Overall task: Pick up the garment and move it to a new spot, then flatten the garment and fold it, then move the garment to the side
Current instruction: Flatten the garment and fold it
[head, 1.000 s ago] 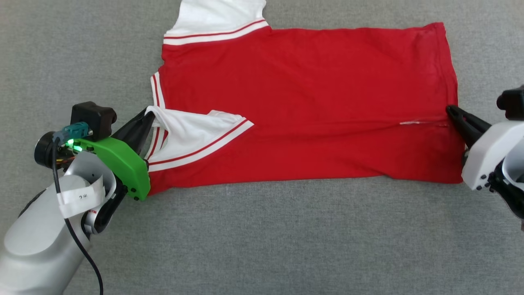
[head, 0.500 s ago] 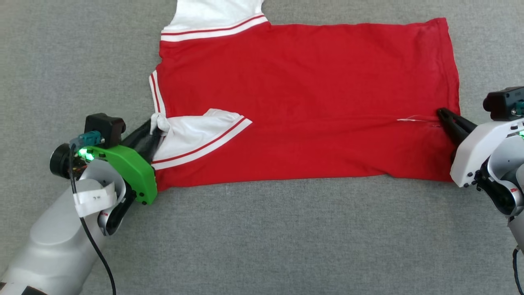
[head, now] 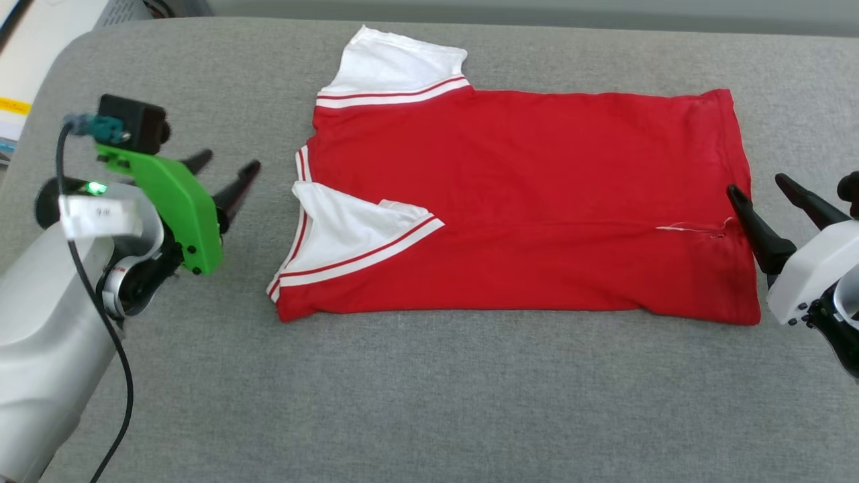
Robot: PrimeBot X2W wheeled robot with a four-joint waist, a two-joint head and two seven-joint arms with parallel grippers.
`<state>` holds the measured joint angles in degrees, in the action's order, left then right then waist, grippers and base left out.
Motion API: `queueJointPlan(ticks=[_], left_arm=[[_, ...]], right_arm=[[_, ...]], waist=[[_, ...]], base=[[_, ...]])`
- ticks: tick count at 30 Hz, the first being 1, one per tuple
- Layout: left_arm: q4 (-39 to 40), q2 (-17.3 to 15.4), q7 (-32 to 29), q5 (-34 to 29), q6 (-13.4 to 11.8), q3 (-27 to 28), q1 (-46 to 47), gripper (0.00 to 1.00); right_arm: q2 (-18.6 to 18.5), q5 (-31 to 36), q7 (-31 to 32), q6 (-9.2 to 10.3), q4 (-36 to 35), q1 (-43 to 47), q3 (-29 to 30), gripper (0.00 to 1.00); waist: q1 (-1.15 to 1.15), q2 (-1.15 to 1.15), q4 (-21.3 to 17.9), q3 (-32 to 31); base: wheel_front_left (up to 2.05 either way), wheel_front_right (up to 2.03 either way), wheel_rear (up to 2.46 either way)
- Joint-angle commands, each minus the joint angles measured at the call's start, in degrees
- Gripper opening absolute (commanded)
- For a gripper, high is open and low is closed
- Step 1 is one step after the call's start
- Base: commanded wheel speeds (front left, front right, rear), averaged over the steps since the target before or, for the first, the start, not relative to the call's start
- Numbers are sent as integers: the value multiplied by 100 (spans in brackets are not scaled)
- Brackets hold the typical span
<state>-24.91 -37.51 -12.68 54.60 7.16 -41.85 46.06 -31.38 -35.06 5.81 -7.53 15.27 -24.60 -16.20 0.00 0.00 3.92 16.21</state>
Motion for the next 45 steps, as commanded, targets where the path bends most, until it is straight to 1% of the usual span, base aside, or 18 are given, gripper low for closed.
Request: queueJointPlan(ticks=[1,3,5,7,10,15,20,24,25,26,30,34,38,42,45], left_arm=[[178,-59,-939,481,29,-193,120,100],[290,-117,-1544,733,30,-309,168,100],[343,-135,-1992,901,30,-412,201,100],[356,-133,-2339,994,30,-523,208,100],[317,-80,-2676,1082,-6,-654,178,100],[93,9,-2917,1102,-28,-852,49,100],[-303,136,-2891,976,-20,-1064,-118,100],[-584,313,-2778,980,-5,-1154,-231,100],[-620,337,-2723,940,2,-1192,-230,22],[-645,354,-2674,922,7,-1213,-231,0],[-640,369,-2287,906,23,-1178,-203,0],[-370,224,-1853,905,30,-1115,-221,0],[31,-19,-1556,863,31,-1131,-277,0],[396,-212,-1353,814,32,-1138,-346,0],[592,-286,-1277,771,30,-1128,-353,0]], right_arm=[[23,85,102,4,-134,119,88,100],[42,132,190,4,-219,131,126,100],[84,168,250,4,-286,137,156,100],[128,193,314,4,-343,143,156,100],[171,218,399,4,-394,141,168,100],[258,246,497,4,-453,80,142,100],[307,280,532,4,-430,25,85,100],[319,267,540,4,-423,-4,67,100],[293,277,548,4,-434,-16,73,100],[266,293,559,4,-444,-31,78,100],[129,383,681,4,-534,-132,134,100],[-129,350,1176,4,-699,-256,160,100],[-565,67,2118,4,-973,-295,20,100],[-1020,-357,3272,4,-1240,-277,-94,100],[-1206,-517,3891,4,-1323,-230,-117,100]], waist=[[0,0,90,-86],[0,0,85,-62],[0,0,74,-42],[0,0,50,-12],[0,0,12,56],[0,0,-107,212],[0,0,-178,341],[0,0,-188,372],[0,0,-184,363],[0,0,-182,349],[0,0,-166,220],[0,0,-165,107],[0,0,-135,48],[0,0,-93,36],[0,0,-49,99]], base=[[0,0,0],[0,0,0],[0,0,0],[0,0,0],[0,0,0],[0,0,0],[0,0,0],[0,0,0],[0,0,0],[0,0,0],[0,0,0],[0,0,0],[0,0,0],[0,0,0],[0,0,0]])
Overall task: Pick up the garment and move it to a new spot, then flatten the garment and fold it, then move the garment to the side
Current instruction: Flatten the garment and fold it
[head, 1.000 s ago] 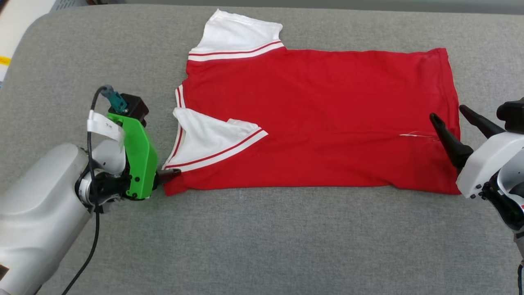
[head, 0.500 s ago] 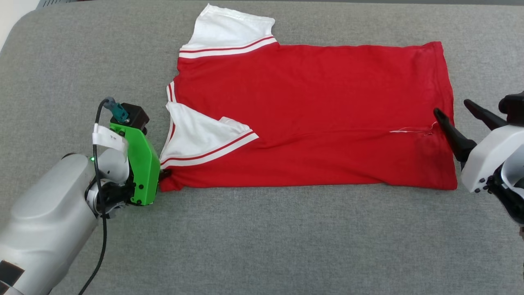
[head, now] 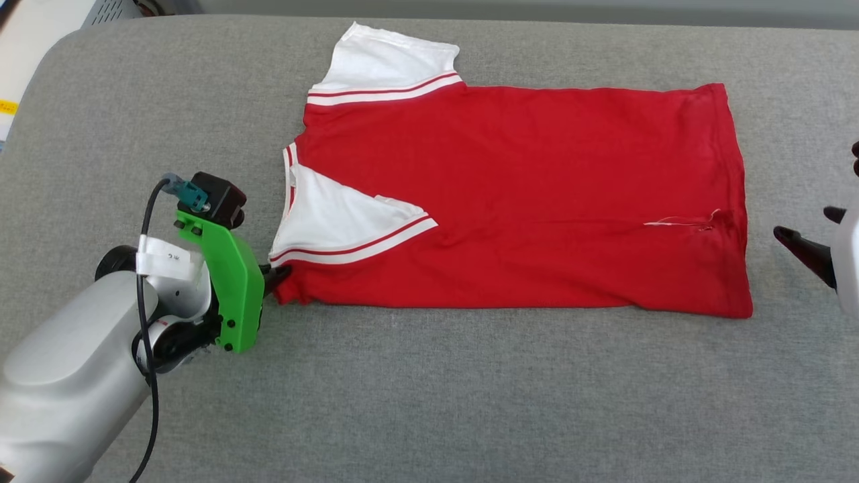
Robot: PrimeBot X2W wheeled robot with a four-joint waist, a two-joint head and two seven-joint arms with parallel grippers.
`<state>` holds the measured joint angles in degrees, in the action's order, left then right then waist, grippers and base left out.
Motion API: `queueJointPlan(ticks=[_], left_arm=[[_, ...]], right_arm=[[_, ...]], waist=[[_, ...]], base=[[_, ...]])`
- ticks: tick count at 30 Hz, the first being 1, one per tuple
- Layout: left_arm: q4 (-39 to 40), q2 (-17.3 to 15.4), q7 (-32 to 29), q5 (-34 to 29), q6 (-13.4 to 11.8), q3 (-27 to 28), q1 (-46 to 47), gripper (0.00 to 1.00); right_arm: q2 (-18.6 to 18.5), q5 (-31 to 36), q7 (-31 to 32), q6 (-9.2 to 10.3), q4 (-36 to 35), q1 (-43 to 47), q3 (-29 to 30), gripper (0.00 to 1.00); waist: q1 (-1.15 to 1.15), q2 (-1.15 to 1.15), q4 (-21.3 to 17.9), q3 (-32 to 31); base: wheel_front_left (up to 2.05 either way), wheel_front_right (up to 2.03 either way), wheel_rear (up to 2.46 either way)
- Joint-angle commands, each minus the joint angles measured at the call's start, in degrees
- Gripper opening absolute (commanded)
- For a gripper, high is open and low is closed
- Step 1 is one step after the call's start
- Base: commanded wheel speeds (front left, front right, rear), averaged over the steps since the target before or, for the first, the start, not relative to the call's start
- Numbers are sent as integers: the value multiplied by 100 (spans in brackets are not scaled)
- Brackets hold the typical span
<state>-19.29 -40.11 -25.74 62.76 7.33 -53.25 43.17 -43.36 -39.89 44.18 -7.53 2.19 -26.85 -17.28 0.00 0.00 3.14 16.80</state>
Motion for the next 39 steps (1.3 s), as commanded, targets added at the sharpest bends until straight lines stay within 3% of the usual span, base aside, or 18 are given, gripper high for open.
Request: queueJointPlan(ticks=[1,8,18,19,21,29,34,39], left_arm=[[91,-40,37,-69,3,10,-53,0],[319,20,92,-167,-89,0,22,0],[126,176,195,-194,-64,-123,-43,0],[90,176,223,-189,-59,-137,-80,0],[28,160,264,-173,-50,-161,-148,0],[61,-90,422,-74,-29,-97,-295,0],[424,-423,509,43,-67,39,-437,0],[1068,-797,464,127,-264,78,-704,0]], right_arm=[[-36,-63,231,4,-20,20,-8,100],[232,131,481,4,351,90,-87,100],[901,135,-28,4,1530,477,-571,100],[925,92,-112,4,1563,493,-594,53],[887,73,-295,4,1572,475,-638,0],[567,-67,-1000,4,1175,407,-391,0],[317,-218,-1088,4,636,643,-153,0],[184,-368,-940,4,21,1182,236,0]], waist=[[0,0,54,78],[0,0,182,287],[0,0,243,400],[0,0,226,370],[0,0,182,297],[0,0,72,-164],[0,0,38,-421],[0,0,32,-556]], base=[[0,0,0],[0,0,0],[0,0,0],[0,0,0],[0,0,0],[0,0,0],[0,0,0],[0,0,0]])
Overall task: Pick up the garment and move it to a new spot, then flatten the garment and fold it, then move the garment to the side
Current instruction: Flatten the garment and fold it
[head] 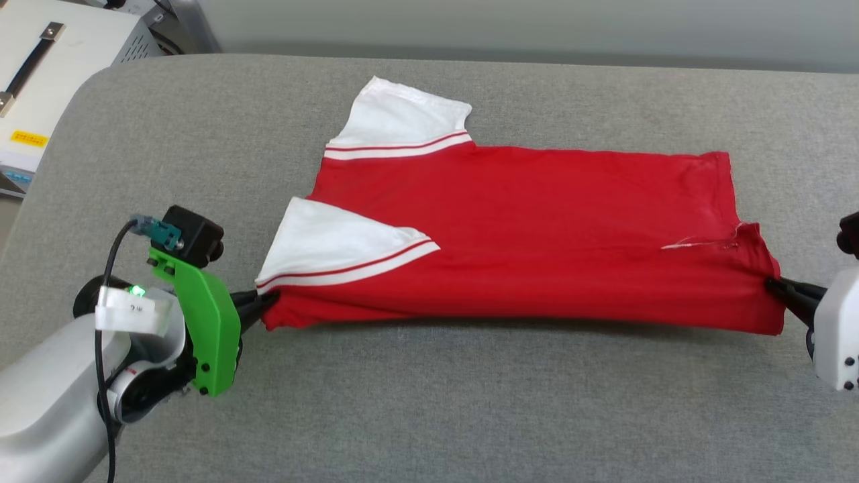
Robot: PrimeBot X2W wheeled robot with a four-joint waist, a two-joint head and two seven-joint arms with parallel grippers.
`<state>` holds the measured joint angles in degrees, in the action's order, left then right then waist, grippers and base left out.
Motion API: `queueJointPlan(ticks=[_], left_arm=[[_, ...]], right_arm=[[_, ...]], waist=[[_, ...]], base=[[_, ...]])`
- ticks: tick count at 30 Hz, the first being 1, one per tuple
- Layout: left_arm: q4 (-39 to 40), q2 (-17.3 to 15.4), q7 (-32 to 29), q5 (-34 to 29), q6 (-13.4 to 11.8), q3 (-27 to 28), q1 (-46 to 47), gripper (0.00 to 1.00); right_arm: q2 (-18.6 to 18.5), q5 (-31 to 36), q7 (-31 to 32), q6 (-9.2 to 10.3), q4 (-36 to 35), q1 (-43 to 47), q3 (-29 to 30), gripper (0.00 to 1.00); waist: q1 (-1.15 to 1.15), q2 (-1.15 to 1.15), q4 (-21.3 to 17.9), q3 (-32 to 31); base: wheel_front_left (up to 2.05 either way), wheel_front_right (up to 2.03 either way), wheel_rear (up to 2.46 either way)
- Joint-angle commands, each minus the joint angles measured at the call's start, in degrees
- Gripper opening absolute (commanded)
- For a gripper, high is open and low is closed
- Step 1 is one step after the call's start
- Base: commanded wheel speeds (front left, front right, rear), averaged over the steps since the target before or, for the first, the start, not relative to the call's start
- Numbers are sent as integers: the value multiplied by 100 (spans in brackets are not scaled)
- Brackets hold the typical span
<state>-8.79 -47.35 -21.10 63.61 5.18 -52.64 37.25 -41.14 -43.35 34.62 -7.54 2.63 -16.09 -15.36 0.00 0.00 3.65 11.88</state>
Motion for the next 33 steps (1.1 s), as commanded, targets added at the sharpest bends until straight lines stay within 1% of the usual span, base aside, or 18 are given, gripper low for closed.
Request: queueJointPlan(ticks=[1,4,7,10,13,16,19,25,26,27,28,29,32,33], left_arm=[[181,-139,-6,62,-110,10,-200,0],[573,-282,-27,71,-281,-54,-445,0],[899,-384,-38,75,-462,-156,-727,0],[1055,-396,-27,101,-581,-232,-929,0],[1037,-332,2,78,-653,-281,-1003,0],[852,-218,5,24,-656,-325,-969,0],[531,-33,-26,33,-591,-369,-900,0],[-90,273,92,111,-412,-369,-837,0],[-137,288,136,128,-392,-351,-845,11],[-177,280,188,120,-380,-338,-854,100],[-192,257,249,81,-383,-326,-856,100],[-191,232,322,58,-384,-303,-865,100],[-87,123,494,28,-413,-197,-855,100],[-16,68,587,52,-449,-100,-832,100]], right_arm=[[-33,-37,48,5,-155,254,146,0],[34,-26,148,5,-462,692,431,0],[189,43,275,5,-721,1132,747,0],[353,128,379,5,-870,1412,982,0],[526,224,468,5,-855,1477,1103,0],[679,315,512,5,-666,1345,1100,0],[803,461,493,5,-270,1145,992,0],[1019,584,133,5,488,902,756,0],[1046,574,56,5,550,894,739,0],[1065,572,-45,5,605,892,723,29],[1075,580,-136,5,631,891,728,61],[1097,583,-273,5,644,894,763,100],[1124,625,-646,5,577,925,896,100],[1133,702,-860,5,522,922,992,100]], waist=[[0,0,-23,-73],[0,0,-22,-68],[0,0,-37,-11],[0,0,-59,103],[0,0,-85,239],[0,0,-111,362],[0,0,-116,463],[0,0,-71,483],[0,0,-60,457],[0,0,-51,422],[0,0,-46,392],[0,0,-36,359],[0,0,-3,269],[0,0,0,249]], base=[[0,0,0],[0,0,0],[0,0,0],[0,0,0],[0,0,0],[0,0,0],[0,0,0],[0,0,0],[0,0,0],[0,0,0],[0,0,0],[0,0,0],[0,0,0],[0,0,0]])
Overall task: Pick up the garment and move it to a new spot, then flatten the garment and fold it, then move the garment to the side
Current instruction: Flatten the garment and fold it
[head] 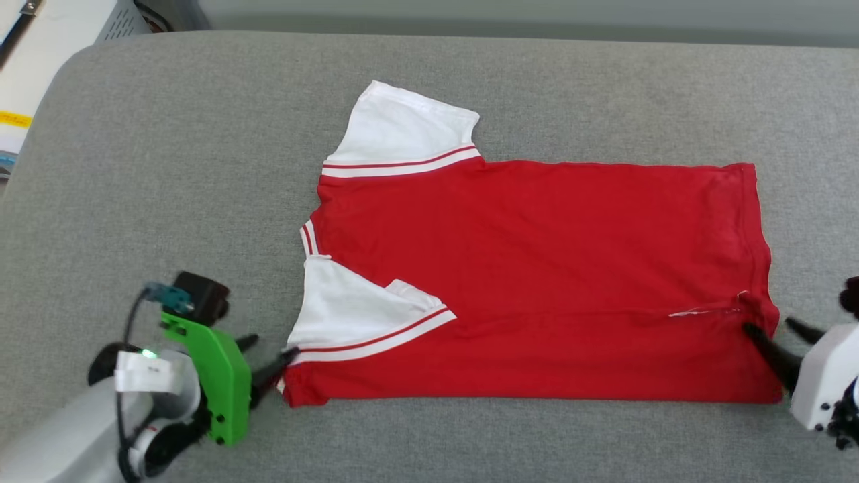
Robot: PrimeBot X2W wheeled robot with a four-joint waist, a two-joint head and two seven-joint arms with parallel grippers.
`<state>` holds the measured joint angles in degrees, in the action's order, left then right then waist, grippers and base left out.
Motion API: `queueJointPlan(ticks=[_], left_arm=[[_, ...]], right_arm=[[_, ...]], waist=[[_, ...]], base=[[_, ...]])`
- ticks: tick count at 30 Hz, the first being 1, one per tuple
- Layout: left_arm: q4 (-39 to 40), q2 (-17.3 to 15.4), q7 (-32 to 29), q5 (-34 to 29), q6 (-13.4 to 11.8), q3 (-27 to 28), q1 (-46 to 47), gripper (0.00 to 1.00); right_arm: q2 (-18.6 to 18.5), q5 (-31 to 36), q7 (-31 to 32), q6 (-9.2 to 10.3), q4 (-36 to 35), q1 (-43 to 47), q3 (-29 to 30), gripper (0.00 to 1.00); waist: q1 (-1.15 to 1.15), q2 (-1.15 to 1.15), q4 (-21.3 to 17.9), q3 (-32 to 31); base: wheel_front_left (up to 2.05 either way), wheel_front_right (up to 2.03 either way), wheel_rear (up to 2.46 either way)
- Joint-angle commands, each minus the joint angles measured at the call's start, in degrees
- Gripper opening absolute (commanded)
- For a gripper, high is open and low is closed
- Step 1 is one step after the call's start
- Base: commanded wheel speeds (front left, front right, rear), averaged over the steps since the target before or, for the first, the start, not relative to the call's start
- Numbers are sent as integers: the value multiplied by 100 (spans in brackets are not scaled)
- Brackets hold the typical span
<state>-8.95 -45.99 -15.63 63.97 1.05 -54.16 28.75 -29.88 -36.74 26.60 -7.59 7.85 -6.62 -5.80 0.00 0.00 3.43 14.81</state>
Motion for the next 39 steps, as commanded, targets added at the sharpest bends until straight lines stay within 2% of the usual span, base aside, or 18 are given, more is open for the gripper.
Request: queueJointPlan(ticks=[1,5,9,12,13,18,22,27,31,35,39], left_arm=[[68,-126,121,15,-67,135,53,100],[419,-421,468,-171,-248,501,358,100],[600,-540,761,-458,-449,816,801,100],[612,-467,898,-656,-533,965,1181,100],[498,-326,923,-860,-509,1034,1654,100],[94,-5,647,-944,-247,1075,2536,100],[-430,247,110,-940,69,1001,3352,100],[-1132,602,-867,-906,373,757,4355,100],[-1731,864,-1840,-564,475,621,4876,100],[-2195,929,-2771,-406,524,418,5246,100],[-2523,962,-3236,-447,529,272,5498,100]], right_arm=[[41,106,-240,10,-36,-35,141,100],[280,598,-1070,10,-309,-134,623,100],[661,1099,-1702,10,-685,-317,950,100],[965,1398,-2078,10,-1002,-455,1016,100],[1268,1683,-2430,10,-1386,-564,1013,100],[1527,1983,-2792,10,-1743,-656,827,100],[1624,2086,-2898,10,-1916,-713,589,100],[1619,2157,-3005,10,-2107,-867,403,100],[1598,2159,-3145,10,-2087,-1019,317,100],[1580,2139,-3208,10,-2029,-1178,212,100],[1581,2129,-3264,10,-1978,-1296,160,100]], waist=[[0,0,22,-61],[0,0,-9,-108],[0,0,-126,-63],[0,0,-248,34],[0,0,-390,211],[0,0,-604,637],[0,0,-765,1008],[0,0,-930,1505],[0,0,-1073,1786],[0,0,-1237,2025],[0,0,-1354,2263]], base=[[0,0,0],[0,0,0],[0,0,0],[0,0,0],[0,0,0],[0,0,0],[0,0,0],[0,0,0],[0,0,0],[0,0,0],[0,0,0]])
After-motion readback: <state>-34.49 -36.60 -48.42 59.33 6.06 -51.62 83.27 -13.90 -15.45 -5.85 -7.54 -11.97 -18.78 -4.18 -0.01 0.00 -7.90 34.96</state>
